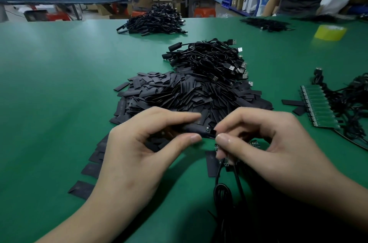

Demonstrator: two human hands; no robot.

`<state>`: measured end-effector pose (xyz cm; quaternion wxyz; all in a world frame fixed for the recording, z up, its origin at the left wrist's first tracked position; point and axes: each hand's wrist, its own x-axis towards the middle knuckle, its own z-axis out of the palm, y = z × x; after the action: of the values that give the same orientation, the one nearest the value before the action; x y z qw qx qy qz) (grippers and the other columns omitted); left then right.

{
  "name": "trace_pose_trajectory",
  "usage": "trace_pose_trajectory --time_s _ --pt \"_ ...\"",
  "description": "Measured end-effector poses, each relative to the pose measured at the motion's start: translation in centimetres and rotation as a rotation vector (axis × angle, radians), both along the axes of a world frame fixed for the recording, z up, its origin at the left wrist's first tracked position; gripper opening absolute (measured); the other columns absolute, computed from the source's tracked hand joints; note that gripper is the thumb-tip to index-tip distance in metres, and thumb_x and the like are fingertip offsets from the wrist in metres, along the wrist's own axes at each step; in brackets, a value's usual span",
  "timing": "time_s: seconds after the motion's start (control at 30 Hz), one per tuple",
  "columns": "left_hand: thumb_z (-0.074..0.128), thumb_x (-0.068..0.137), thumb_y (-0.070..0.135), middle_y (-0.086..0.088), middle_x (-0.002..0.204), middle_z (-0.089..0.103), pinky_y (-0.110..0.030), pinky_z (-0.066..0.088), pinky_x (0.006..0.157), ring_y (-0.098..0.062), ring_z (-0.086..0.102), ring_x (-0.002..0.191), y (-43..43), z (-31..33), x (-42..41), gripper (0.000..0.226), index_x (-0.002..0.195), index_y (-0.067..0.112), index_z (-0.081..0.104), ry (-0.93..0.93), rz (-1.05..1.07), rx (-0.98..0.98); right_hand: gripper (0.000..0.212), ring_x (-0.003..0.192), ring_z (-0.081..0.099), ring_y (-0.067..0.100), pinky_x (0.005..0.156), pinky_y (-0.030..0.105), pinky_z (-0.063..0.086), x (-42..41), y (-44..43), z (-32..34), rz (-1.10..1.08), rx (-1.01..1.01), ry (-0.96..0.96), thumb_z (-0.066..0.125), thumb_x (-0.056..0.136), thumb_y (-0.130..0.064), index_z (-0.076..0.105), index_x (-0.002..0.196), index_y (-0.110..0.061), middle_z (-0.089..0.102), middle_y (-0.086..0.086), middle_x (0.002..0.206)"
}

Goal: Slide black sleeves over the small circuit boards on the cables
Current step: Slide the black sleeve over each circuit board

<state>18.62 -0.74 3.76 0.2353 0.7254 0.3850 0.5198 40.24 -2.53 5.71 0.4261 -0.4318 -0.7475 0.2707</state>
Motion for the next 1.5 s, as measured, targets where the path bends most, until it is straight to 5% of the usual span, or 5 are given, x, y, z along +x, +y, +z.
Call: trace_pose_trajectory --time_s 0.13,0.43,0.97,1.3,1.5 --pt "0.081 0.072 0.039 0.008 0.090 0.074 -0.017 0.054 0.074 -0.012 0.072 0.080 0.0 0.0 -0.1 0.034 0.105 0.037 0.074 -0.100 0.105 -0.030 0.010 0.062 0.071 0.014 0.062 0.034 0.055 -0.3 -0.3 0.1 -0.025 0.023 0.012 0.074 0.088 -0.018 0.071 0.083 -0.026 0.074 -0.008 0.070" --pt "0.082 0.071 0.049 0.010 0.108 0.070 -0.027 0.055 0.090 -0.014 0.070 0.101 -0.4 0.4 0.3 0.055 0.121 0.028 0.071 0.038 0.063 0.040 0.003 0.071 0.068 -0.002 0.063 0.021 0.051 -0.7 -0.6 -0.1 -0.080 0.286 -0.239 0.074 0.089 -0.026 0.074 0.091 -0.024 0.070 -0.019 0.075" --pt "0.083 0.074 0.036 0.009 0.105 0.070 -0.014 0.046 0.091 -0.005 0.067 0.099 -0.7 1.1 0.1 0.044 0.112 0.015 0.074 0.202 0.147 0.220 0.009 0.073 0.071 0.003 0.064 0.026 0.055 -0.2 -0.5 0.0 -0.037 0.187 -0.206 0.075 0.085 -0.024 0.072 0.093 -0.028 0.072 -0.019 0.075" --pt "0.076 0.075 0.046 0.011 0.103 0.074 -0.019 0.051 0.091 -0.011 0.071 0.098 0.0 0.7 -0.6 0.044 0.114 0.025 0.073 0.018 0.183 0.094 0.024 0.103 0.060 0.005 0.084 0.029 0.050 0.7 0.2 0.5 -0.061 0.179 -0.480 0.064 0.086 -0.053 0.066 0.105 -0.037 0.063 -0.023 0.099" --pt "0.076 0.076 0.049 0.010 0.105 0.073 -0.030 0.053 0.096 -0.017 0.070 0.103 0.7 0.1 -0.8 0.050 0.121 0.030 0.071 -0.061 0.185 0.030 0.011 0.084 0.066 -0.004 0.072 0.020 0.051 1.5 0.9 0.3 -0.102 0.153 -0.499 0.063 0.090 -0.045 0.070 0.093 -0.037 0.069 -0.026 0.084"
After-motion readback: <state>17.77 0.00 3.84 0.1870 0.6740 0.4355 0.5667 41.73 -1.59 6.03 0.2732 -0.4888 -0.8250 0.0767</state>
